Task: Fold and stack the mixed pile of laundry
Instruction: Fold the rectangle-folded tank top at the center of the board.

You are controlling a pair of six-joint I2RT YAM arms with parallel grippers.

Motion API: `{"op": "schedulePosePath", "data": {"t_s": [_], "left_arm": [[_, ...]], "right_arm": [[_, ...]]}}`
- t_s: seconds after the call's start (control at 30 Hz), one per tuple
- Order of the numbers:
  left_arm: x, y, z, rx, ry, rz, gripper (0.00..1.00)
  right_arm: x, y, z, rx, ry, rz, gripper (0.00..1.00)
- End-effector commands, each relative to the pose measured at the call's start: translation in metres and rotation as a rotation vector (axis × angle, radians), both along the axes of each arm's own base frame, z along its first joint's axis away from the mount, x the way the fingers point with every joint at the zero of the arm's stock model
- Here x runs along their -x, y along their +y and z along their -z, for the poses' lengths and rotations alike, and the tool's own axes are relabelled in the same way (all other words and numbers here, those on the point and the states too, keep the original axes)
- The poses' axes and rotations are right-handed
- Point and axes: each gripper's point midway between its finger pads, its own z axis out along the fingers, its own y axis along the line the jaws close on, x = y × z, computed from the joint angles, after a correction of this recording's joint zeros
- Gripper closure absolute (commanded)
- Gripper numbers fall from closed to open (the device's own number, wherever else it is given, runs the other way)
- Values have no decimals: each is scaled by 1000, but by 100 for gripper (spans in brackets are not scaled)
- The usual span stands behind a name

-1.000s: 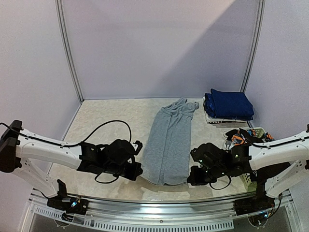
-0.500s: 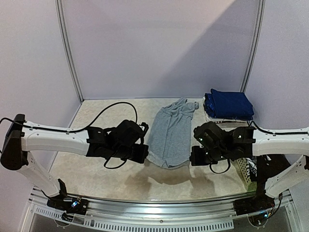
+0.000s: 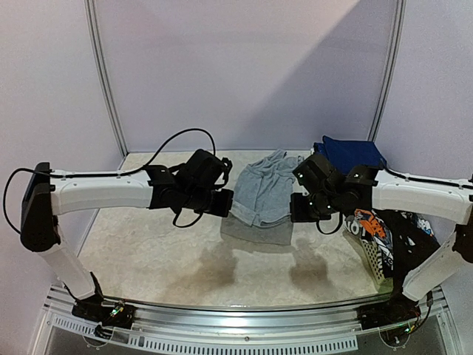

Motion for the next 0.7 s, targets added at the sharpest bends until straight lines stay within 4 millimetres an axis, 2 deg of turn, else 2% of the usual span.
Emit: {"op": "schedulePosePath", "data": {"t_s": [0.0,0.33,0.5,0.67], "left_arm": [[-24,0,-2,-20,0,3,100],[-66,-15,4,2,5,15,100],[-81,-19,9,4,-2,13,100],[-97,-19,21,14,13,7,100]], "right_arm": [[-23,-8,-6,39,-19,6,100],[-65,-13,-2,43,-13,26,100],[-82,-10,11,45,8,21,100],[-99,-10,24,38,26,25,100]]}}
